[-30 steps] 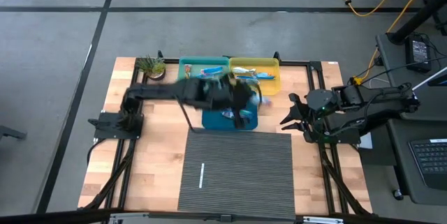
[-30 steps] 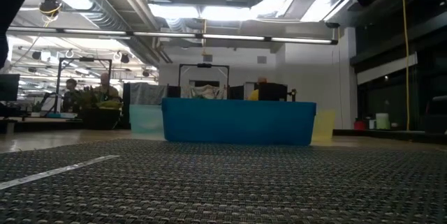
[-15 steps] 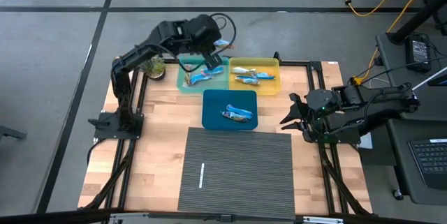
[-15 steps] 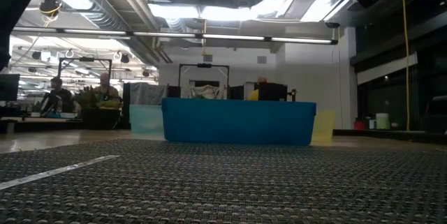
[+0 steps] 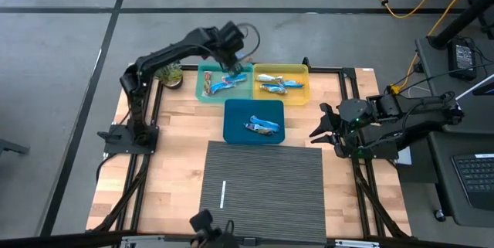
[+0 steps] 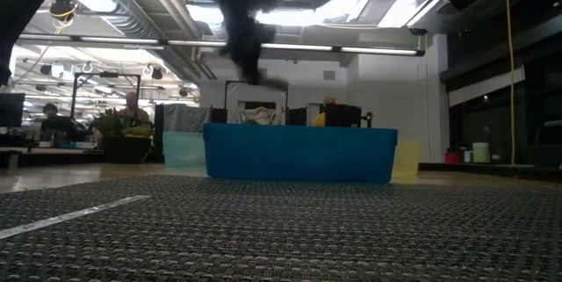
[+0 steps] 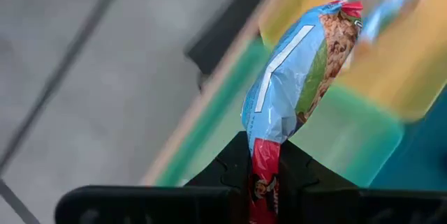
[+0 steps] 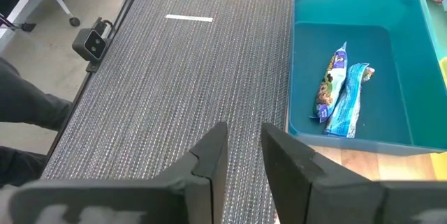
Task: Pick and place Granola Bars by type
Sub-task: Put the red granola bar into the green bin, then return to Home Position
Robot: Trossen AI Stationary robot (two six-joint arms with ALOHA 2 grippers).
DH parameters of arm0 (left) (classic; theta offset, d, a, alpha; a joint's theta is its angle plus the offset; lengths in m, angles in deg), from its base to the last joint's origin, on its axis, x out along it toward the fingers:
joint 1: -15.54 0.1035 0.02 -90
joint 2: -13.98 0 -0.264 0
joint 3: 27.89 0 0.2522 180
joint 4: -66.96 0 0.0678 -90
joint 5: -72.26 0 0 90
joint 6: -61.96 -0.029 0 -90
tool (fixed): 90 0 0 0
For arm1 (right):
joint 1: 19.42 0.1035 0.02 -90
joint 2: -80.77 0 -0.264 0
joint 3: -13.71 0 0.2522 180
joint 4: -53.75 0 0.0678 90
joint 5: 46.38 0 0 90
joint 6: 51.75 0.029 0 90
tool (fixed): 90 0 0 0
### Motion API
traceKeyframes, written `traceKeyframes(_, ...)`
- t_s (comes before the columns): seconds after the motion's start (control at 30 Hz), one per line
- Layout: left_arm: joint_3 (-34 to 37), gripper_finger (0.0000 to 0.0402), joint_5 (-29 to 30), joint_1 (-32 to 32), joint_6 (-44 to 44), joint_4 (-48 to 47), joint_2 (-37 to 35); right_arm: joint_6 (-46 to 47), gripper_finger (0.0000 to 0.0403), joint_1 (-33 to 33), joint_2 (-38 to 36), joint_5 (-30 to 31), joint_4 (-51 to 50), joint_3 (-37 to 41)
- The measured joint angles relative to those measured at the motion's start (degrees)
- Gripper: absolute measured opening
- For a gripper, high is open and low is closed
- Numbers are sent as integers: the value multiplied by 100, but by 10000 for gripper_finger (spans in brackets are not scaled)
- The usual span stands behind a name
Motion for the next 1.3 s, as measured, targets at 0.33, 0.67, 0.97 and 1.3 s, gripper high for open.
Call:
traceKeyframes(0.33, 1836, 25, -233, 128, 181, 635, 5, 93, 92, -1, 0, -2, -35, 0)
traceKeyframes(0.67, 2759, 31, -628, -86, 475, 1698, 4, 85, 92, -1, 0, 122, -35, 0)
traceKeyframes(0.97, 2556, 116, -644, -124, 245, 1468, 4, 122, 92, -2, 0, 131, -35, 0)
traceKeyframes(1.3, 2075, 148, -1972, -407, 440, 871, -837, 281, 92, -87, 0, 1285, 159, 0)
